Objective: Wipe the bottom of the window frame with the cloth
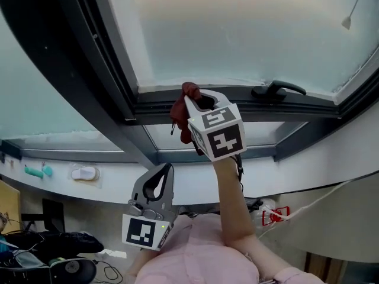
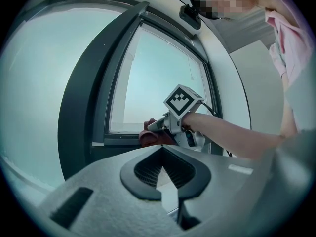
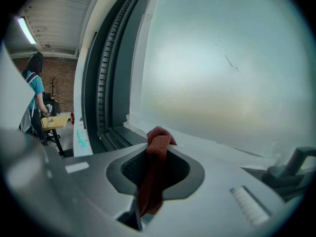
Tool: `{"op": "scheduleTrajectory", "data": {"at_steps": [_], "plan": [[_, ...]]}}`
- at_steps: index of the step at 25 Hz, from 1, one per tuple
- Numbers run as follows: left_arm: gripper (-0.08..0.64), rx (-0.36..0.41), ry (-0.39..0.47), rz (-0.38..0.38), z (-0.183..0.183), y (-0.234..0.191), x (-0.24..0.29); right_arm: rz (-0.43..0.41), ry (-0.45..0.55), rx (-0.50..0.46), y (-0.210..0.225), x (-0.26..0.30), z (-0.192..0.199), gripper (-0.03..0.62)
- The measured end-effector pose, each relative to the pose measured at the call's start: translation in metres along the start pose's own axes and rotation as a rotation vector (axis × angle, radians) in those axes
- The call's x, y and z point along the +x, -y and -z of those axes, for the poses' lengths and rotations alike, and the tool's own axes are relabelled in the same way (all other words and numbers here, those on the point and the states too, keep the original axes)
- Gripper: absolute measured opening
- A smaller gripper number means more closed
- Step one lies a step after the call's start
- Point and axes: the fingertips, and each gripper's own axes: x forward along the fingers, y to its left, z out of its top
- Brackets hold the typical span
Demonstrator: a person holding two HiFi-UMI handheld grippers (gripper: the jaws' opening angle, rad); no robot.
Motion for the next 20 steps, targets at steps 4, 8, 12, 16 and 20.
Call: {"op": "scheduleTrajectory", "data": {"at_steps": [4,8,12,16,20], "plan": [[0.0,-0.011,0.004,-0.004,0.0,0.0,0.002,-0.002,-0.005,0.004,0.004,-0.002,0.003,0.064],[0.0,-0.016,0.009,-0.001,-0.002,0.0,0.005,-0.002,-0.012,0.018,0.011,-0.005,0.005,0.064],[0.0,-0.015,0.01,0.005,-0.002,0.003,0.01,-0.003,-0.014,0.022,0.017,-0.008,0.006,0.064],[0.0,-0.023,0.037,0.009,-0.007,0.006,0.015,-0.009,-0.019,0.024,0.021,-0.01,0.008,0.064],[0.0,-0.011,0.017,0.014,-0.004,0.007,0.016,-0.008,-0.023,0.034,0.027,-0.014,0.01,0.064]]}}
